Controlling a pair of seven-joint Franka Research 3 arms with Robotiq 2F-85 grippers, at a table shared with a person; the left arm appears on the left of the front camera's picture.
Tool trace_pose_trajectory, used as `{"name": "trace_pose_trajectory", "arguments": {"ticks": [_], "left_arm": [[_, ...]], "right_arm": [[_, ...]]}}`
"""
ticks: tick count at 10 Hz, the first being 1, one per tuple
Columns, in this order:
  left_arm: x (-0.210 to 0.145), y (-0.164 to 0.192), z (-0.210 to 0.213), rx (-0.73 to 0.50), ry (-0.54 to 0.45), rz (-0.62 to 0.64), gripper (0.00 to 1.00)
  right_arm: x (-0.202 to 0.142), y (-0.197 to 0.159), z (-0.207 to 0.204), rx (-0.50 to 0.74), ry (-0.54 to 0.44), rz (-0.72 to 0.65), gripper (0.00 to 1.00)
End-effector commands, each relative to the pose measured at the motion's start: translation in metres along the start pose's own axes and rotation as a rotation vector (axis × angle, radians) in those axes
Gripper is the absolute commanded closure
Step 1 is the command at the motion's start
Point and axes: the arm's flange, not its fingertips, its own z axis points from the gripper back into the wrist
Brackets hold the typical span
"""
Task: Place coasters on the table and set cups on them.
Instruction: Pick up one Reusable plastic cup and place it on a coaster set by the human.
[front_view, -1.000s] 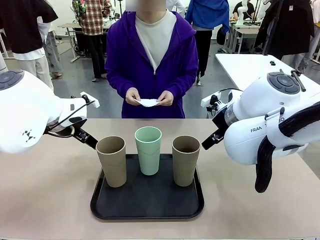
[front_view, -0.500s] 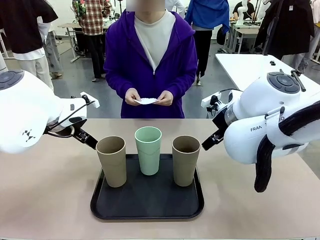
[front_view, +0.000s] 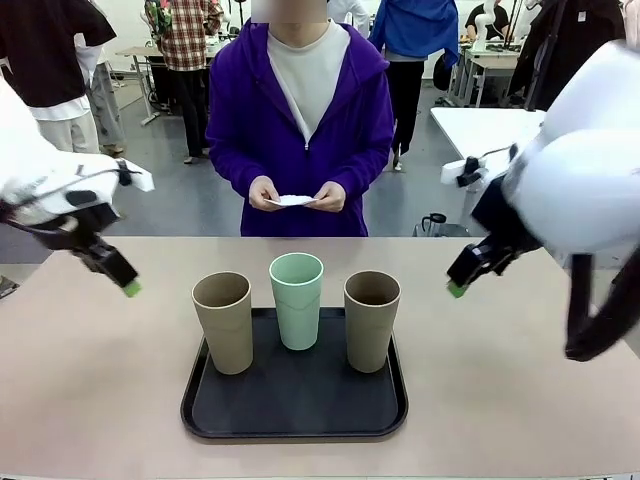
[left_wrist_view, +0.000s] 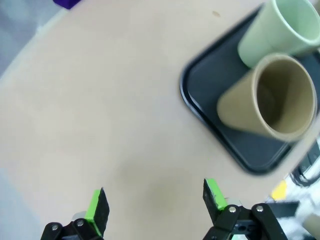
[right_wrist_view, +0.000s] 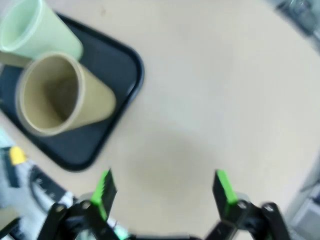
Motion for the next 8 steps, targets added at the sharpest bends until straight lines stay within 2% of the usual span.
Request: {"name": "trace_pose_trajectory", "arguments": {"ticks": [1,2,3,5,6,7,8], "left_arm": [[-0.029,-0.007,0.04,-0.052,0.068,-0.007,0.0],[-0.044,-0.015,0.047,-0.045,0.057,0.046,0.0],[-0.016,-0.004,0.023,-0.02,0.043,0.001,0.0],[-0.016,-0.004,0.023,-0.02,0.043,0.001,0.0],[-0.016,-0.004,0.023,-0.02,0.043,0.001,0.0],[-0.023,-0.007,0.034,-0.026,0.054,0.006,0.0],[-0.027,0.021,0.03,-0.252,0.023,0.061,0.0]], "right_arm": [[-0.024,0.027,0.041,-0.005,0.069,-0.042,0.0],[-0.04,0.036,0.04,0.047,0.112,-0.045,0.0],[-0.015,0.01,0.026,-0.005,0.032,-0.018,0.0],[-0.015,0.01,0.026,-0.005,0.032,-0.018,0.0],[-0.029,0.022,0.044,-0.003,0.059,-0.027,0.0],[-0.039,-0.001,0.037,0.382,-0.072,-0.239,0.0],[-0.06,-0.039,0.033,0.775,-0.149,-0.508,0.0]]}}
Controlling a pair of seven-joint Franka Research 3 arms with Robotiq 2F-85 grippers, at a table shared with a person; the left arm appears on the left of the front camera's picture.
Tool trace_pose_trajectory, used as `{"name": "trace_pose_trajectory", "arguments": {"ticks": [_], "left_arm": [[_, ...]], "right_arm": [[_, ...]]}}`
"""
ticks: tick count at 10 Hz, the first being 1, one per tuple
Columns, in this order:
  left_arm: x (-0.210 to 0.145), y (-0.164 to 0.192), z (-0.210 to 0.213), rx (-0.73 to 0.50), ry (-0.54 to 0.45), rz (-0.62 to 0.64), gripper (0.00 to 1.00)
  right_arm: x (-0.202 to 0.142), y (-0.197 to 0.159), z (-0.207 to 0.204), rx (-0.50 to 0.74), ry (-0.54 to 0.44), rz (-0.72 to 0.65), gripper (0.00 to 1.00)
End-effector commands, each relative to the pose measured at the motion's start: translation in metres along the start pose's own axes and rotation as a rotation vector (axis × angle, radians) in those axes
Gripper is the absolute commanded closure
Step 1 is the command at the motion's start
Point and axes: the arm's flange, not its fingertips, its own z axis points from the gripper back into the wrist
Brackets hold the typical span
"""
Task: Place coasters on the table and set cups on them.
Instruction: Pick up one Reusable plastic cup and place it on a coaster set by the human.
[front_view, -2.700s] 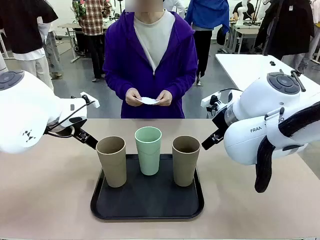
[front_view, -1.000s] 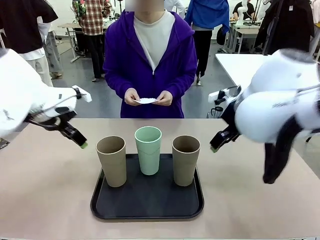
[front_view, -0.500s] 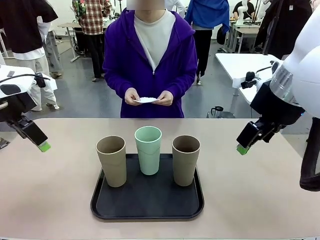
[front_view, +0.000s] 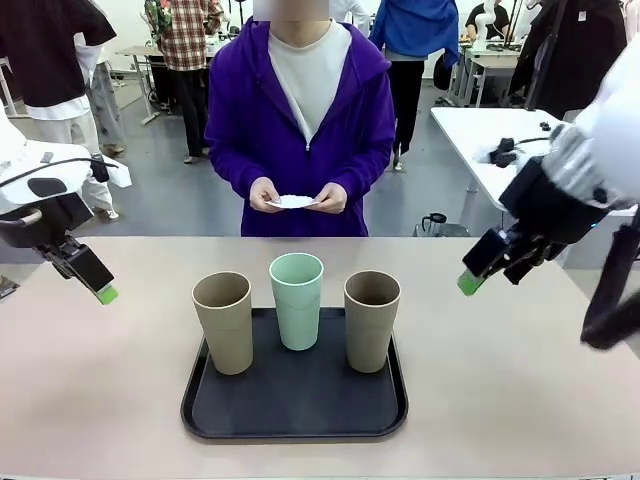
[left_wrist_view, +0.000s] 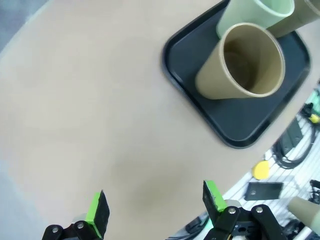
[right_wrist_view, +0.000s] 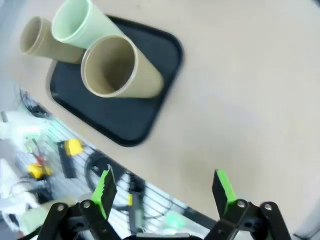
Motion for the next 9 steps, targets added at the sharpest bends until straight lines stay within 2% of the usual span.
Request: {"name": "trace_pose_trajectory", "arguments": {"ticks": [1,2,3,4,6,8,9], "left_arm": [[-0.007,0.04,0.006,-0.319,-0.03,0.058,0.0],[-0.008,0.058,0.008,-0.493,-0.079,0.074,0.0],[-0.014,0.077,0.015,-0.695,-0.167,0.096,0.0],[-0.017,0.095,0.016,-0.818,-0.195,0.158,0.0],[-0.029,0.128,0.024,-0.912,-0.23,0.334,0.0],[-0.055,0.156,0.009,-0.95,-0.24,0.578,0.0],[-0.066,0.169,-0.001,-0.97,-0.211,0.653,0.0]], "right_arm": [[-0.04,-0.07,0.002,0.656,-0.197,-0.51,0.0],[-0.051,-0.094,0.002,0.765,-0.246,-0.628,0.0],[-0.059,-0.11,0.002,0.82,-0.267,-0.704,0.0],[-0.065,-0.122,0.004,0.854,-0.279,-0.759,0.0],[-0.079,-0.142,0.013,0.905,-0.325,-0.829,0.0],[-0.097,-0.156,0.019,0.91,-0.359,-0.869,0.0],[-0.106,-0.162,0.019,0.914,-0.369,-0.884,0.0]]}}
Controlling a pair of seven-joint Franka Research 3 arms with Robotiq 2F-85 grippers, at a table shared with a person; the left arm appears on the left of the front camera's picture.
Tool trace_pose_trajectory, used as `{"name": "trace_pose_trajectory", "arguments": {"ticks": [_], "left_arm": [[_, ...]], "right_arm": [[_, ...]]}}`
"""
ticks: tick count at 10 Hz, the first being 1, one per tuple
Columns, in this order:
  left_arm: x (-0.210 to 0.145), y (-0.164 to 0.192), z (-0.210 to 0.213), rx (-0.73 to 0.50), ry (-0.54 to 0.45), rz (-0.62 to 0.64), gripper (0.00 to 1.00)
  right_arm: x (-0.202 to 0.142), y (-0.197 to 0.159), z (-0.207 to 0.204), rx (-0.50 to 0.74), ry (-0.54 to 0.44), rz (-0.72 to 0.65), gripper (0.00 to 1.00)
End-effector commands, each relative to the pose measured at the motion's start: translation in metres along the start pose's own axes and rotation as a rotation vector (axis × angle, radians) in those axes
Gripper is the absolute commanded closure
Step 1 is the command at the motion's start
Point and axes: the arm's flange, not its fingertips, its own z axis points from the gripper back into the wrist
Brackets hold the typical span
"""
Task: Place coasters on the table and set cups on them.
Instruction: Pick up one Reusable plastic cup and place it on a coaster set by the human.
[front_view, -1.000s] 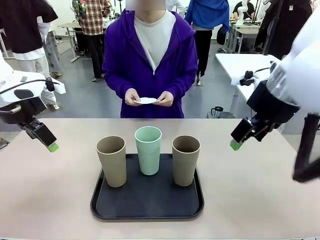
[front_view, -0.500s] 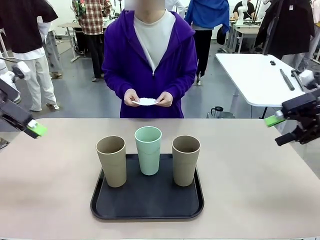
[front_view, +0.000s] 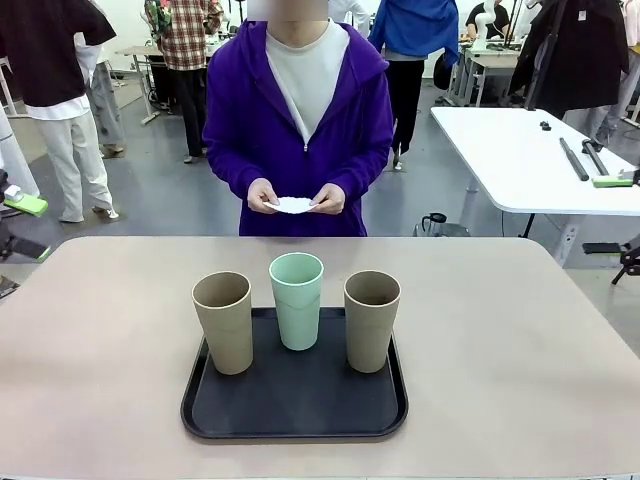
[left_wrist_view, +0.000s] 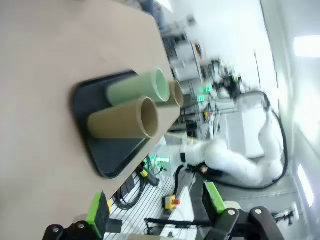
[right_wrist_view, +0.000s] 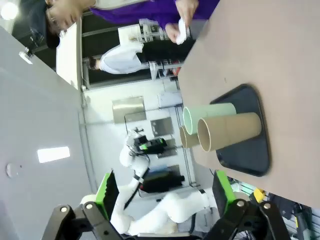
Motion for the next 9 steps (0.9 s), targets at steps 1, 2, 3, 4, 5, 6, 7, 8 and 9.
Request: {"name": "trace_pose_trajectory", "arguments": {"ticks": [1,2,3,4,5,6,7,8,9], "left_arm": [[-0.005,0.014,0.006,-0.024,-0.045,0.132,0.0],[-0.015,0.029,0.02,-0.064,-0.086,0.163,0.0],[-0.024,0.037,0.029,-0.085,-0.115,0.171,0.0],[-0.038,0.039,0.038,-0.115,-0.161,0.185,0.0],[-0.054,0.041,0.044,-0.139,-0.194,0.194,0.0],[-0.066,0.043,0.039,-0.148,-0.2,0.204,0.0],[-0.072,0.042,0.032,-0.151,-0.201,0.214,0.0],[-0.079,0.036,0.022,-0.151,-0.191,0.219,0.0],[-0.084,0.029,0.009,-0.147,-0.18,0.217,0.0]], "right_arm": [[-0.045,-0.028,-0.009,0.022,-0.006,0.006,0.0],[-0.05,-0.036,0.001,0.016,0.019,0.0,0.0],[-0.056,-0.044,0.011,0.006,0.079,0.002,0.0],[-0.063,-0.055,0.023,0.006,0.106,0.01,0.0],[-0.071,-0.063,0.031,-0.004,0.14,0.017,0.0],[-0.076,-0.067,0.037,-0.002,0.178,0.039,0.0],[-0.079,-0.071,0.038,0.002,0.192,0.053,0.0],[-0.082,-0.075,0.038,0.001,0.201,0.055,0.0],[-0.083,-0.075,0.037,-0.004,0.208,0.058,0.0]]}}
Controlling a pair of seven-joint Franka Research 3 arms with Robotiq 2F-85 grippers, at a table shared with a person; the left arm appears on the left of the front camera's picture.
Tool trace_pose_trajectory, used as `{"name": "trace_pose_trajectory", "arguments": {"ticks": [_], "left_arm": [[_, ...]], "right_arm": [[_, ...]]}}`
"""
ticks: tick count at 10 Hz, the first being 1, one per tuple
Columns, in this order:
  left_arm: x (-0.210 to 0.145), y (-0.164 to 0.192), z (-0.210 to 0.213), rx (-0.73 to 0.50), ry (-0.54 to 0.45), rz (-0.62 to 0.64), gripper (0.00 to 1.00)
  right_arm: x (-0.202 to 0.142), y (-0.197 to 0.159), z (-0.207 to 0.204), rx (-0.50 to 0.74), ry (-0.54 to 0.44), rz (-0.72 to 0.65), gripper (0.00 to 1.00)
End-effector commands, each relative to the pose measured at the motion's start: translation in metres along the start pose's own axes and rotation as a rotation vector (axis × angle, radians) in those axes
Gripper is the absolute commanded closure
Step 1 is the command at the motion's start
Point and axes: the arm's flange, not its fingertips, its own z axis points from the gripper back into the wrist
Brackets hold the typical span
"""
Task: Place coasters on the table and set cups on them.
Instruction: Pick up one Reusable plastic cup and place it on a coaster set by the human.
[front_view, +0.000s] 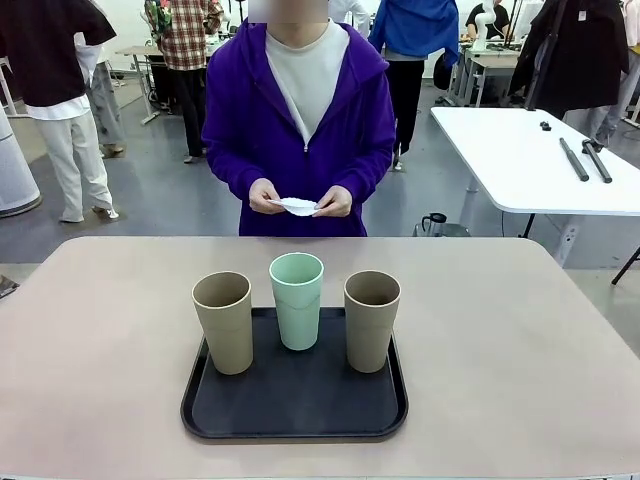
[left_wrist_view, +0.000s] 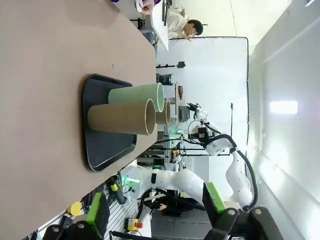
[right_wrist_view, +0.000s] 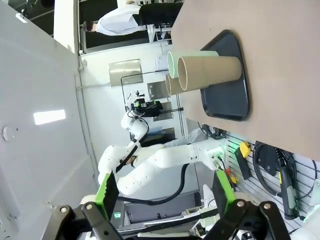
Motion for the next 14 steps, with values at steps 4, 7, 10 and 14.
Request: {"name": "trace_pose_trajectory", "arguments": {"ticks": [4,7,10,14], "left_arm": [[0.0002,0.0002,0.0001,0.0,0.0,0.0,0.0],[0.0002,0.0002,0.0001,0.0,0.0,0.0,0.0],[0.0002,0.0002,0.0001,0.0,0.0,0.0,0.0],[0.0002,0.0002,0.0001,0.0,0.0,0.0,0.0]], "right_arm": [[0.0,0.0001,0.0,0.0,0.0,0.0,0.0],[0.0,0.0001,0.0,0.0,0.0,0.0,0.0],[0.0,0.0001,0.0,0.0,0.0,0.0,0.0],[0.0,0.0001,0.0,0.0,0.0,0.0,0.0]]}}
